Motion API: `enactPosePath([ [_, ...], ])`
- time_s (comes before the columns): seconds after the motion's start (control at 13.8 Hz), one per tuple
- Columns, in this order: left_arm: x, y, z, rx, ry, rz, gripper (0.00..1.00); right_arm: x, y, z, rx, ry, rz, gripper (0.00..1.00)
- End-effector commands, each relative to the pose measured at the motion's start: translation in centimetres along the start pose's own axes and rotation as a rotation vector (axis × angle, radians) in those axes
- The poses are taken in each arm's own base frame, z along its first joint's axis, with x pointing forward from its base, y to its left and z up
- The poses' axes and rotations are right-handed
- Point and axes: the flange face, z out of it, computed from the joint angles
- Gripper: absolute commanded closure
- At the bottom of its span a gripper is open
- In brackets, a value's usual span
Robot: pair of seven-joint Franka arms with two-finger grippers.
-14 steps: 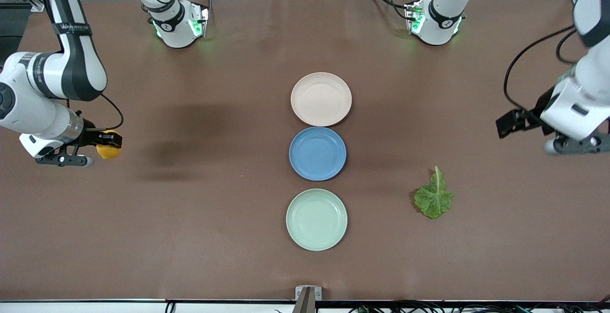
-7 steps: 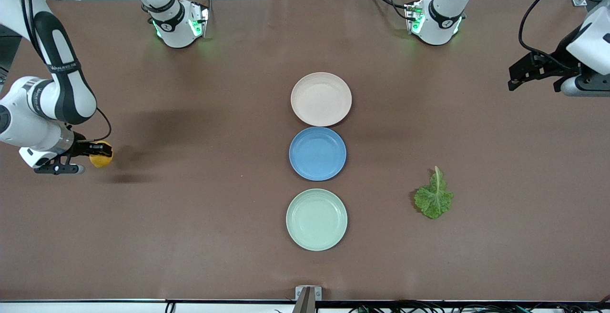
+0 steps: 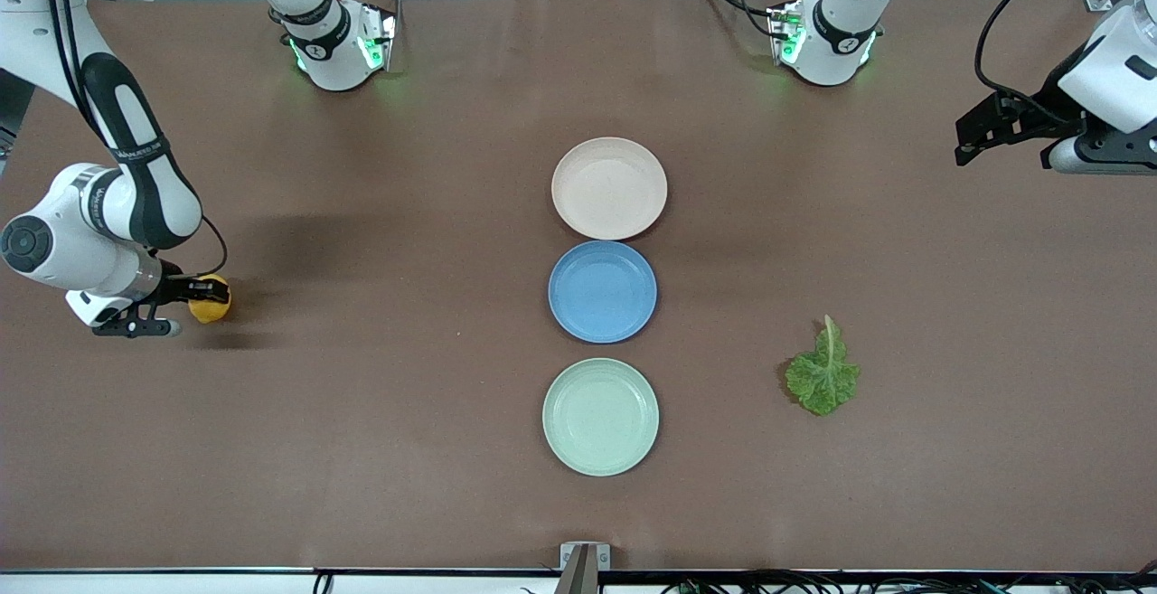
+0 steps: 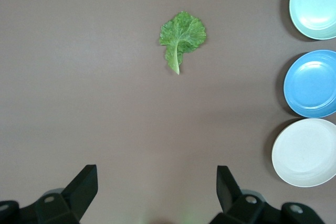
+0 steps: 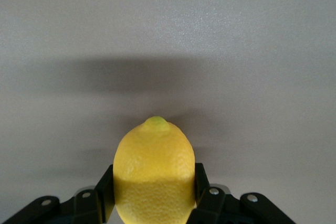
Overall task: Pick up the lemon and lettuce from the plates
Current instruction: 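Lower the lemon onto the table and open the right gripper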
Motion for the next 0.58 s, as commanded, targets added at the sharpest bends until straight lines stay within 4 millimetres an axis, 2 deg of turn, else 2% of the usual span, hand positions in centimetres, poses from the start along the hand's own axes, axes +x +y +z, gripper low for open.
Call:
enactPosePath([
  [0.0, -0.9, -0.5, -0.9, -0.002, 0.029, -0.003, 0.0, -0.1, 0.0, -0.6, 0.006, 0.0, 0.0, 0.13],
  [0.07, -0.8, -0.7, -0.9, 0.0, 0.03, -0.003, 0.0, -0.2, -0.3, -1.5, 0.006, -0.013, -0.003, 0.06],
  [0.15, -0.8, -0.7, -0.8, 0.0, 0.032, -0.003, 0.0, -0.2, -0.3, -4.0, 0.004, -0.024, -0.001, 0.05],
  [0.29, -0.6, -0.6, -0.9, -0.003, 0.039, -0.002, 0.0, -0.5, -2.2, -9.6, 0.002, -0.052, 0.005, 0.05],
  [0.51, 0.4, -0.5, -0.3, -0.005, 0.061, 0.003, 0.0, -2.3, -9.7, -19.5, -0.023, -0.055, 0.097, 0.02],
])
